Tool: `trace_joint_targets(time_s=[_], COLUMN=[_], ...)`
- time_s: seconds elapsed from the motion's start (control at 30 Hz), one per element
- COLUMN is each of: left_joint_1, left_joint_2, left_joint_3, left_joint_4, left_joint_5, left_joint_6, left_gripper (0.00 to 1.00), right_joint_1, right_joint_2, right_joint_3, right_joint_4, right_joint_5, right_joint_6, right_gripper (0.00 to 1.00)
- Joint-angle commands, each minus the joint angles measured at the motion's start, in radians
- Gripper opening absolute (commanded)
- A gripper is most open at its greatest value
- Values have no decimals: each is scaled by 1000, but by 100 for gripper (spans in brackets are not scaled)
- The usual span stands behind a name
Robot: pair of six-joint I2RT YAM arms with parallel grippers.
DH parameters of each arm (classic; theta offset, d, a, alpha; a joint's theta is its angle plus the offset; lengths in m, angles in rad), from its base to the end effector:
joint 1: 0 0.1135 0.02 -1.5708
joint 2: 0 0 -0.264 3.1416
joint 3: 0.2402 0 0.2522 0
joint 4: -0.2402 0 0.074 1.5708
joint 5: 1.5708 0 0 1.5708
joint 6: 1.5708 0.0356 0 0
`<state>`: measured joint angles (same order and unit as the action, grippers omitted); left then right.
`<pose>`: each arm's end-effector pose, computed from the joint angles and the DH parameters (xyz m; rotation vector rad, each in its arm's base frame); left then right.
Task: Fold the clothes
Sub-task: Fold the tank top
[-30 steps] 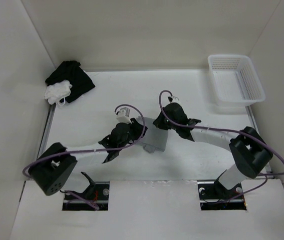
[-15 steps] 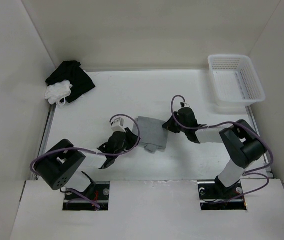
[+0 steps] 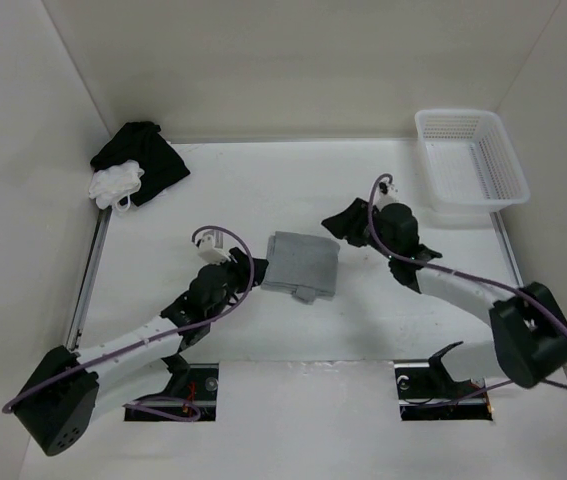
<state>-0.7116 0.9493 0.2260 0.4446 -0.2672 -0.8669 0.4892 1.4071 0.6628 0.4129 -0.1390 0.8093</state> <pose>0.1529 -0.1194 0.1812 -0.3424 1.8965 -0.8447 0.2635 0.1459 0.2166 0.2239 2.0188 0.9875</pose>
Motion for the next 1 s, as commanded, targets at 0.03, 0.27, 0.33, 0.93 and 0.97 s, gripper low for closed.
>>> trace_joint_targets(time_s=[0.03,0.27,0.33,0.93,0.97], left_joint_1=[39,146,172,223,223], left_joint_2=[-67,-126,-129,-69,-64], left_joint_3=[96,110,113,138,139], left_joint_4=[-242,-403,-434,-394,-392], left_joint_5=[-119,-103,-87,2,2], left_joint_6=[126,141,125,158,163], left_gripper=[44,54,55,54,54], right_joint_1=[-21,-80,-93,-148,-148], right_joint_2=[-193,-345,-358,-339,-335], right_joint_3=[-14,-170,-242,-302,-301], right_joint_4=[-25,76,157,207,207], right_joint_5=[53,304,354,351,351], right_joint_6=[-99,-154,-119,-61,-61], right_gripper=[60,70,71,73,73])
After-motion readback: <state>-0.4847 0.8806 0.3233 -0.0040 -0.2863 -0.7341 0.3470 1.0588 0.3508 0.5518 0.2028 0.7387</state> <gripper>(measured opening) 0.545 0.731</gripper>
